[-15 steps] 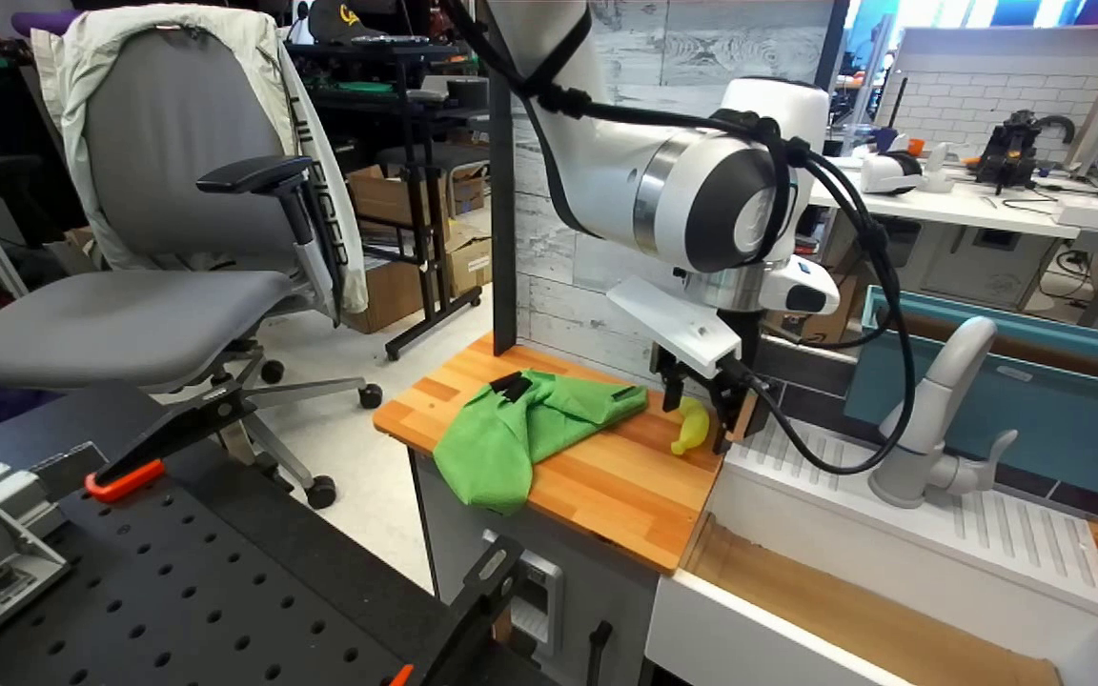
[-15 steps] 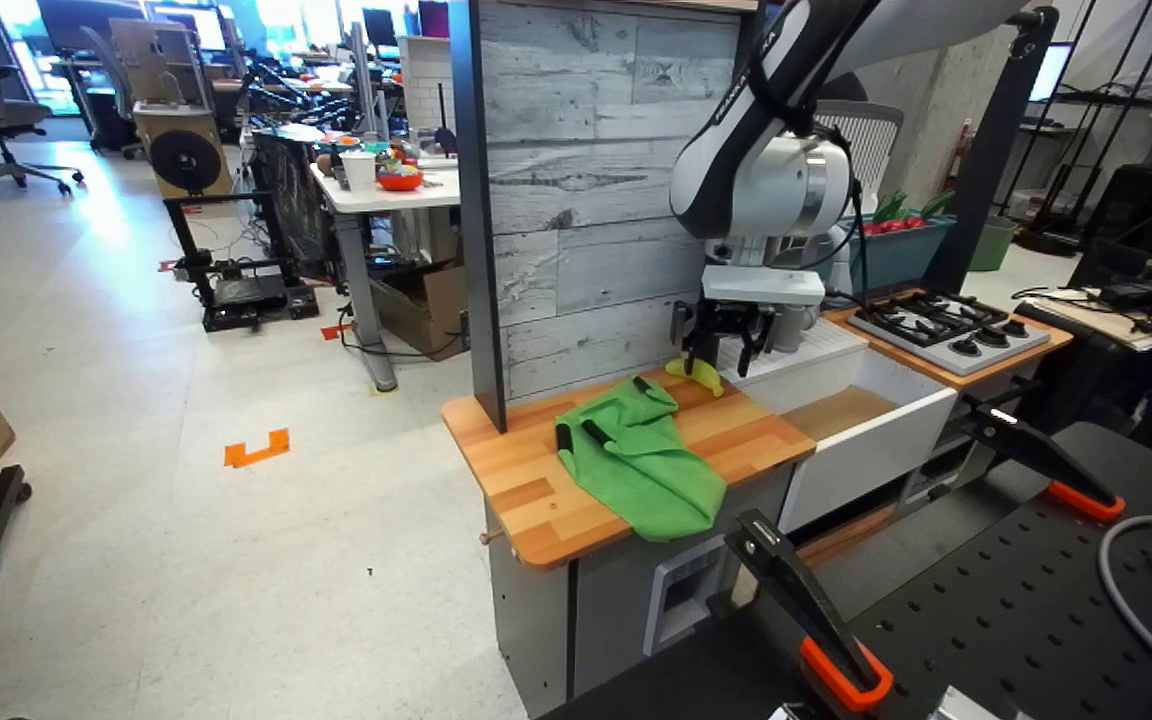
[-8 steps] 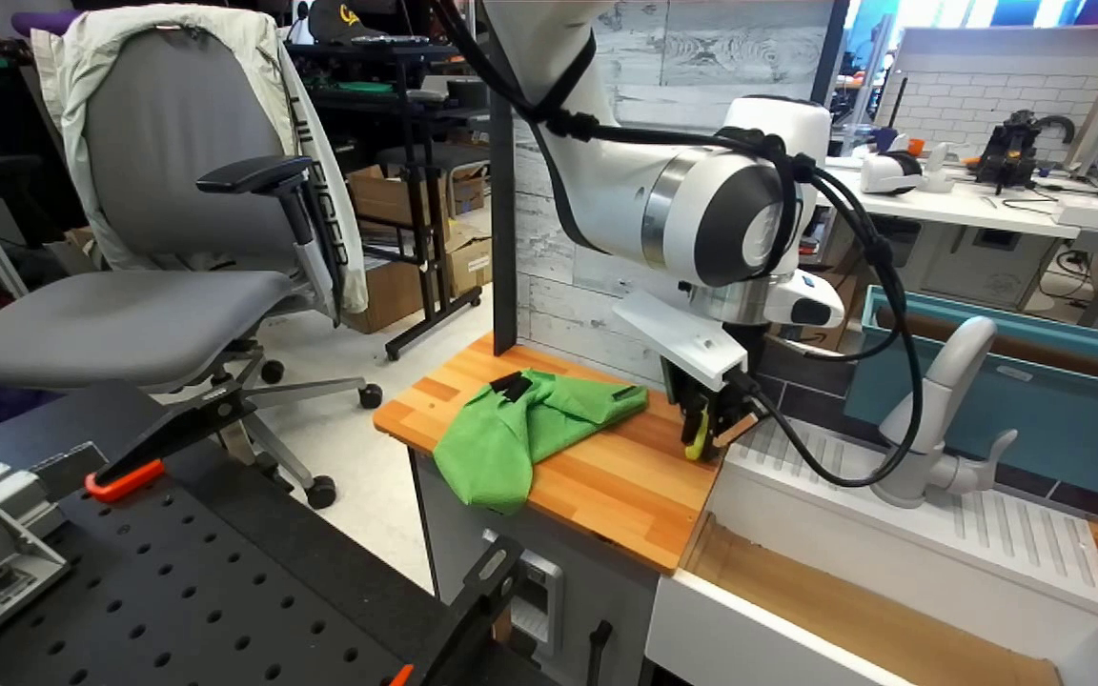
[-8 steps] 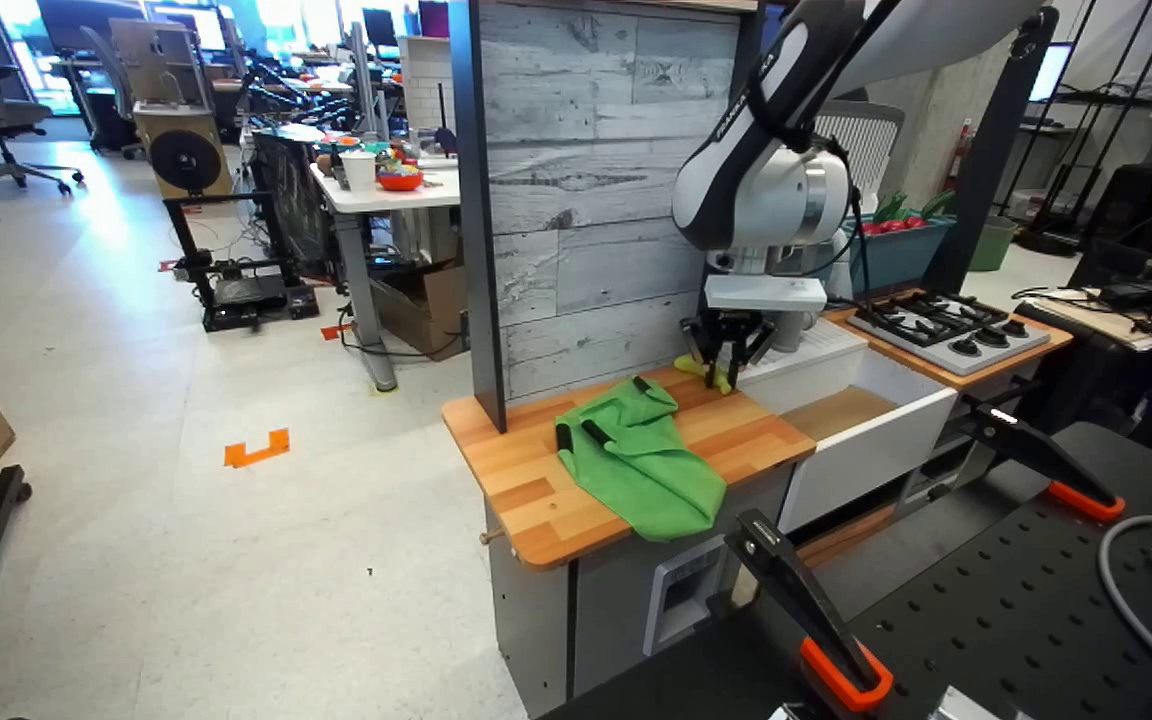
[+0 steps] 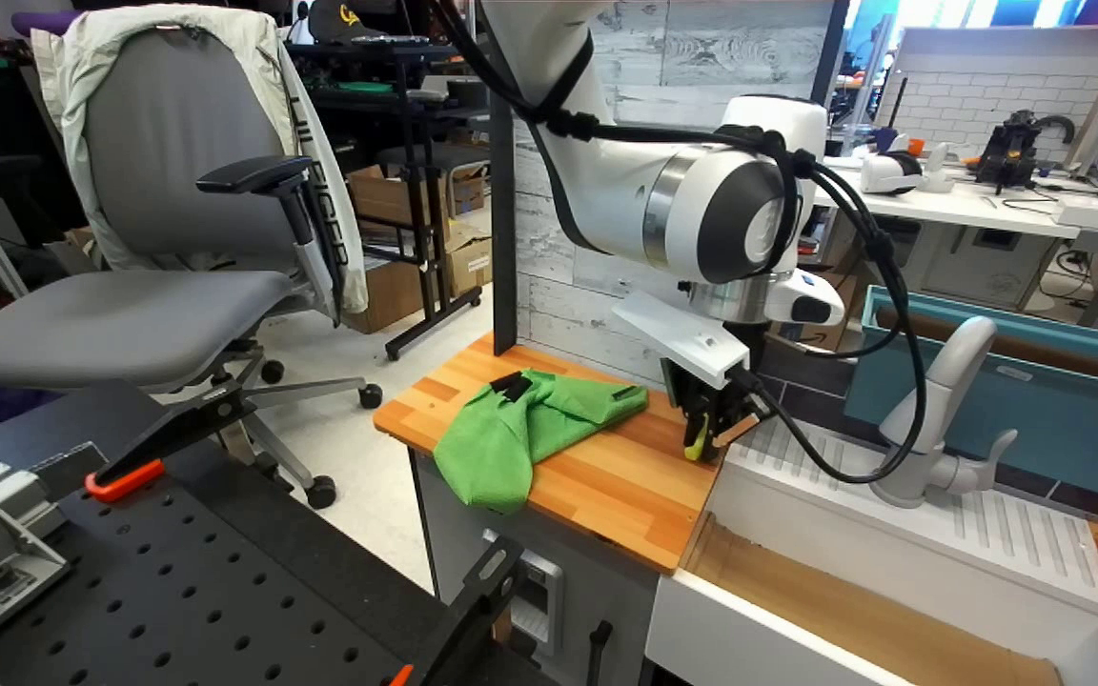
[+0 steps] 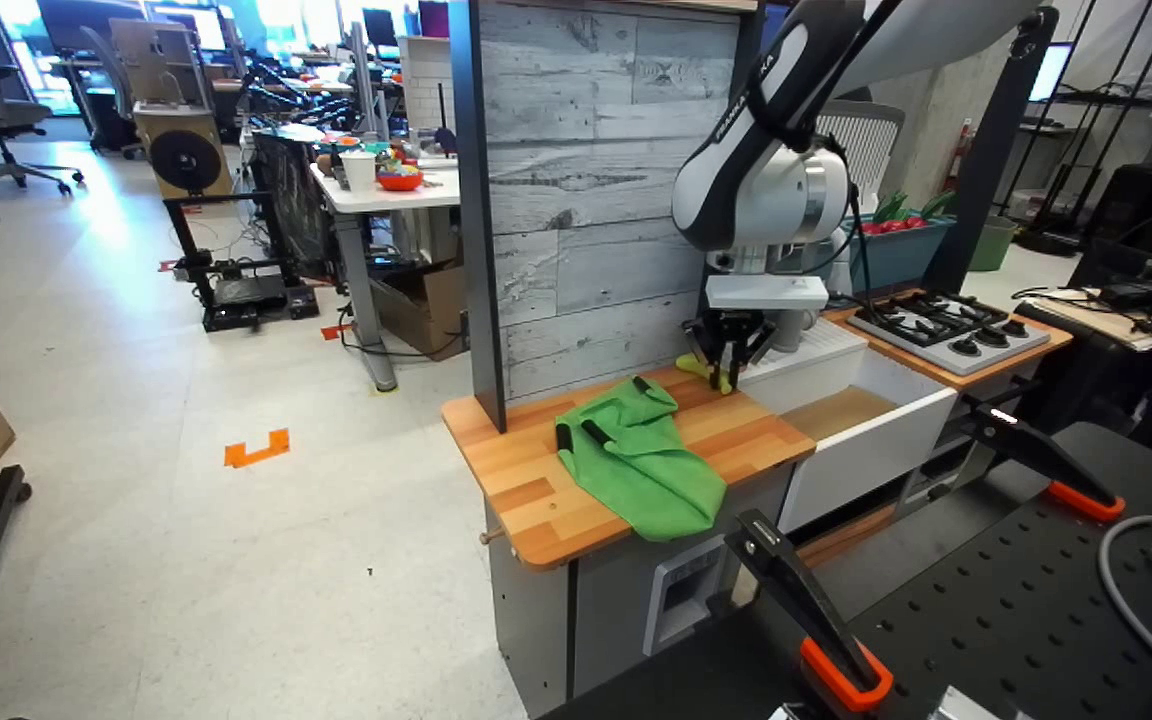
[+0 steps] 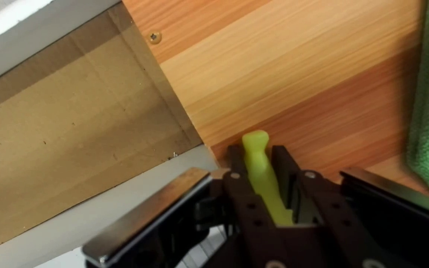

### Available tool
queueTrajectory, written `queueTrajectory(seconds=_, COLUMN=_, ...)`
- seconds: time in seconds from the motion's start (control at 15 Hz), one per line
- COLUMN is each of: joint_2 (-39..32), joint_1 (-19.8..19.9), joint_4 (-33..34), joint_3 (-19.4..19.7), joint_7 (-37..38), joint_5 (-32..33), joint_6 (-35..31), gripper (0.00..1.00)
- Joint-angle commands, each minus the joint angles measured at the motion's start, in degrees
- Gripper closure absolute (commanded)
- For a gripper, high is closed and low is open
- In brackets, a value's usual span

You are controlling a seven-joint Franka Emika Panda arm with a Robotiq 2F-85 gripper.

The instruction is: Move the banana forwards.

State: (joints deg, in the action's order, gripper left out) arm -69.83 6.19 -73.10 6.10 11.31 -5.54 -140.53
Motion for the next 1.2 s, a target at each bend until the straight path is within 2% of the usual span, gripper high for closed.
queueTrajectory(seconds=0.0, joint_2=1.21, joint_1=-1.43, joint_4=-0.77, joint_3=1.08, joint_7=0.07, joint_5=1.60, joint_6=-0.98, gripper=0.94)
queueTrajectory(seconds=0.33, joint_2=4.68, joint_1=-2.53, joint_4=-5.61, joint_3=1.35, joint_7=-0.37, joint_5=2.90, joint_6=-3.59, gripper=0.94)
queueTrajectory(seconds=0.73, joint_2=10.73, joint_1=-3.48, joint_4=-14.38, joint_3=1.02, joint_7=-2.21, joint_5=3.48, joint_6=-7.97, gripper=0.94)
queueTrajectory(seconds=1.13, joint_2=14.06, joint_1=-3.88, joint_4=-22.58, joint_3=1.30, joint_7=-7.03, joint_5=6.45, joint_6=-12.01, gripper=0.94)
